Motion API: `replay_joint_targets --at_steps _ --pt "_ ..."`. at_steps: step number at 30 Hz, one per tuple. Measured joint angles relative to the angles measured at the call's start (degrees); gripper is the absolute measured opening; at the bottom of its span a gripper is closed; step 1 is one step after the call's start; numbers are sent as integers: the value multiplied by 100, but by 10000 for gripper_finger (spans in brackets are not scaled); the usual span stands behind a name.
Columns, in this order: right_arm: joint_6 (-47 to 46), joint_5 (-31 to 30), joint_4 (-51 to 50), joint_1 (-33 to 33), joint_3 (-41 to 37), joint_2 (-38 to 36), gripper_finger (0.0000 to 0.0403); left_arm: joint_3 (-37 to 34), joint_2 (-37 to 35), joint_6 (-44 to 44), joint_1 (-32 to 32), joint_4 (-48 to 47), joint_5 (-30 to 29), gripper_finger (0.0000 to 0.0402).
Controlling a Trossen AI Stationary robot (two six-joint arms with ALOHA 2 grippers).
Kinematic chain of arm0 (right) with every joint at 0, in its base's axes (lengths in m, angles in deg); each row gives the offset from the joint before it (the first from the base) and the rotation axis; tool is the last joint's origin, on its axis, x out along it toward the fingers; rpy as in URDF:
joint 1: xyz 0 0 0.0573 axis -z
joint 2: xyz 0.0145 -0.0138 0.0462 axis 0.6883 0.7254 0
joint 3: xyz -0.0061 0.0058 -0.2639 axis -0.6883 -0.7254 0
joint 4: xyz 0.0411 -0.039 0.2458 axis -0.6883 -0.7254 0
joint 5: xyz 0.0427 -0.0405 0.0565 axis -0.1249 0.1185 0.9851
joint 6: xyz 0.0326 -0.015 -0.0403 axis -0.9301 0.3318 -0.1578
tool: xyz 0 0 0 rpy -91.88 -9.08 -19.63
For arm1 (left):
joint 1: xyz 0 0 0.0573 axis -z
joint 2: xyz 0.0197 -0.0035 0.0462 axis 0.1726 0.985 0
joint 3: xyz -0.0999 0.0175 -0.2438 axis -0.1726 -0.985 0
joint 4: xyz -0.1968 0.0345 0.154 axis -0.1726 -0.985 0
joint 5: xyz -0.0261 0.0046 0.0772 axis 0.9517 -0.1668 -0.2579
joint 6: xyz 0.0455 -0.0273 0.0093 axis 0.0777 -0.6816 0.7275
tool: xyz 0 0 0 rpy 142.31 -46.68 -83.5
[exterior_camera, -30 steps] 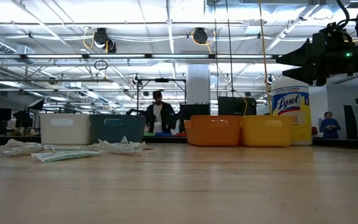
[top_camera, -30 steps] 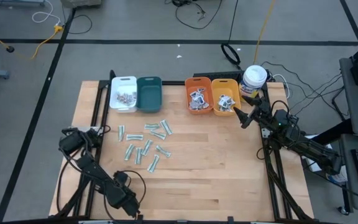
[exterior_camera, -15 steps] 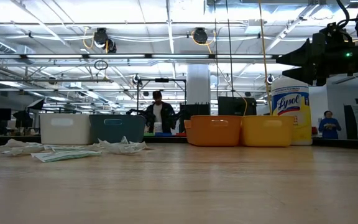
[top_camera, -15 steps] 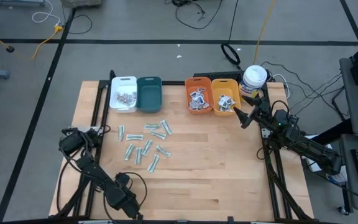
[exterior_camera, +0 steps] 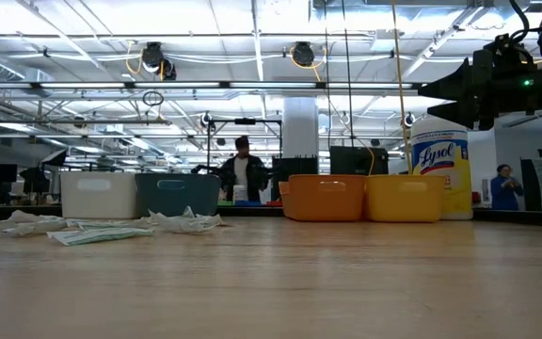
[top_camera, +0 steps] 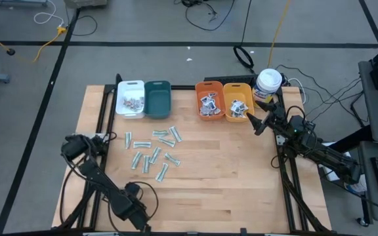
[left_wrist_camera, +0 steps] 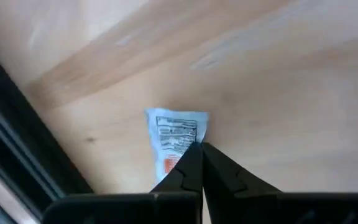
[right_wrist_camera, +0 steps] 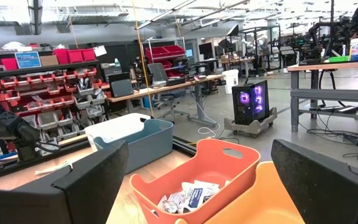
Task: Pick & Place First Aid Supplies
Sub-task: Put the ointment pack into the white bin
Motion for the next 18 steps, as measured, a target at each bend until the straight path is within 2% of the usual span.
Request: replay_joint_targets --at_steps 9,18 --pt "0 0 5 -2 -1 1 392 453 -623 -112 -158 -1472 -300 1" --pt "0 -2 1 0 1 1 392 675 -677 -47 -234 -1755 -277 1"
